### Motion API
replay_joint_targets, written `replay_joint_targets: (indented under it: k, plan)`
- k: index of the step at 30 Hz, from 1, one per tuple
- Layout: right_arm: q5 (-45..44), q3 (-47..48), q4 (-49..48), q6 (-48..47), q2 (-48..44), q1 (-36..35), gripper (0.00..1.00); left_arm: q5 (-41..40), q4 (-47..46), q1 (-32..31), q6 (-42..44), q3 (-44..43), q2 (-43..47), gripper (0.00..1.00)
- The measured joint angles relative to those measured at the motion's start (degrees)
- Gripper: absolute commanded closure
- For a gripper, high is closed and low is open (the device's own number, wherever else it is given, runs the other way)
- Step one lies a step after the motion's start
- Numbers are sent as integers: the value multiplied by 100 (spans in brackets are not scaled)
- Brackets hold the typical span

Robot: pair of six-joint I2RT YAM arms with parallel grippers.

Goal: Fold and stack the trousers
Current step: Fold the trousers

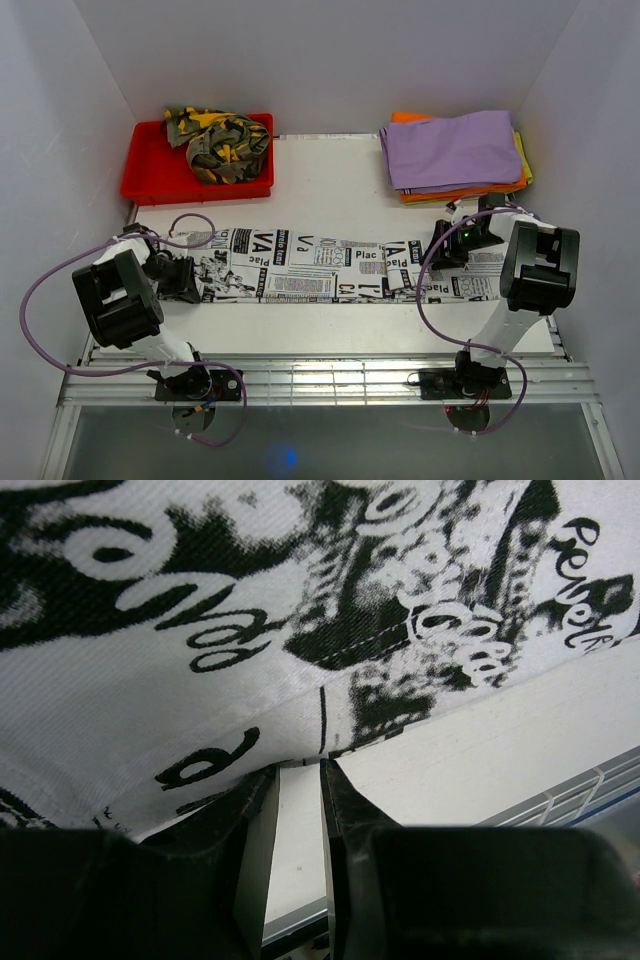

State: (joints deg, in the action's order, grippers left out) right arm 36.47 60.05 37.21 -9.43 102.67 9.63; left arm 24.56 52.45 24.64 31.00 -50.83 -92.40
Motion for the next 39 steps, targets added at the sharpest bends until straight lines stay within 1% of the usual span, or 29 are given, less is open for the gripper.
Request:
replay_joint_targets:
  k: [1,2,3,5,6,8,11,14,15,22,26,30,34,35,37,39]
  plan:
    - [24,-7,-35,11,15,-2,51,0,0,0,2,-2,0,65]
    - [61,-28,-63,26,17,-7,58,0,2,0,2,-2,0,65]
    - [96,-33,-61,52,17,-7,60,0,2,0,2,-2,0,65]
    - [232,-33,-61,61,17,-7,60,0,2,0,2,-2,0,65]
    - [323,-33,-48,61,17,-7,57,0,2,0,2,-2,0,65]
    - [466,-33,-11,63,35,-15,56,0,0,0,0,-2,0,65]
    - [608,-33,48,66,107,-28,61,0,0,0,0,-2,0,65]
    - [691,-31,70,44,164,-28,83,0,0,0,0,-2,0,65]
    - [710,-31,87,26,175,-28,92,0,0,0,2,-2,0,65]
    - [621,140,439,-98,144,17,92,0,-13,0,2,-13,-2,65]
    - [284,529,1016,-496,2,278,92,-2,-22,0,13,-13,-2,65]
    - [-260,881,1530,-1073,-240,680,92,31,-66,-13,24,-13,-2,65]
    - [-977,970,1803,-1587,-363,1095,92,31,-140,-9,20,-26,-17,65]
    - [-1139,970,1851,-1692,-363,1202,91,28,-149,-9,17,-28,-20,65]
    - [-1419,981,1945,-1875,-354,1379,87,28,-162,-7,2,-46,-48,66]
    - [-1648,1058,2063,-2022,-295,1541,84,28,-153,-7,-26,-83,-101,69]
